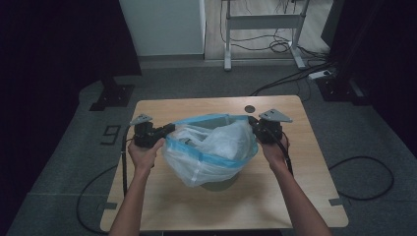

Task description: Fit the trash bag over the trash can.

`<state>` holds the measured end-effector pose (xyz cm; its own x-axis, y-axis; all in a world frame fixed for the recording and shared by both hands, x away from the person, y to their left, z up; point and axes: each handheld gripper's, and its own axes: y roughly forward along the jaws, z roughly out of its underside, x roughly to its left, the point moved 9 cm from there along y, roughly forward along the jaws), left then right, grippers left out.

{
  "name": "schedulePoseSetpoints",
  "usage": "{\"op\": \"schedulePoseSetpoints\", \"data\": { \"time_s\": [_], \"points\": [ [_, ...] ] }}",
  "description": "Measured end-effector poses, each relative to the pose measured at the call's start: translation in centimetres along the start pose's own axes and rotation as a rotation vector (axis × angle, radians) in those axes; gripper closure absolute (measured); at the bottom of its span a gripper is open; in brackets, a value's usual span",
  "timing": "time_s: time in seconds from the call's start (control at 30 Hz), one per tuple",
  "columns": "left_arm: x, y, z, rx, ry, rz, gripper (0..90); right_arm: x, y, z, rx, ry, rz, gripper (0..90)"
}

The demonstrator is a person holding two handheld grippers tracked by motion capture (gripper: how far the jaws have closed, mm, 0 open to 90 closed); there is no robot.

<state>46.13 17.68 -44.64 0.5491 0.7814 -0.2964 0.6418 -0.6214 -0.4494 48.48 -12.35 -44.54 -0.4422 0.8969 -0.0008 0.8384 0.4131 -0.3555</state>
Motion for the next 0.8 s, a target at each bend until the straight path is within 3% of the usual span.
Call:
{"op": "schedulePoseSetpoints", "data": {
  "time_s": [0.23,0.37,0.53,0.73,0.8],
  "points": [
    [1.5,2.0,2.0,0.083,-0.047,-0.011,88.6,0.4,2.0,2.0,0.076,0.027,-0.04,88.7],
    [1.2,2.2,2.8,0.105,-0.051,0.015,88.6,0.7,2.4,2.8,0.098,0.031,-0.056,88.7],
    [0.9,2.2,3.6,0.131,-0.057,0.028,88.5,0.9,3.0,4.2,0.179,0.06,-0.071,88.6],
    [0.6,1.7,3.7,0.125,-0.055,0.032,88.0,0.5,2.6,4.6,0.17,0.099,-0.081,86.8],
    [0.4,1.5,3.6,0.114,-0.052,0.036,87.2,0.1,2.3,4.6,0.153,0.103,-0.072,78.2]
  ]
}}
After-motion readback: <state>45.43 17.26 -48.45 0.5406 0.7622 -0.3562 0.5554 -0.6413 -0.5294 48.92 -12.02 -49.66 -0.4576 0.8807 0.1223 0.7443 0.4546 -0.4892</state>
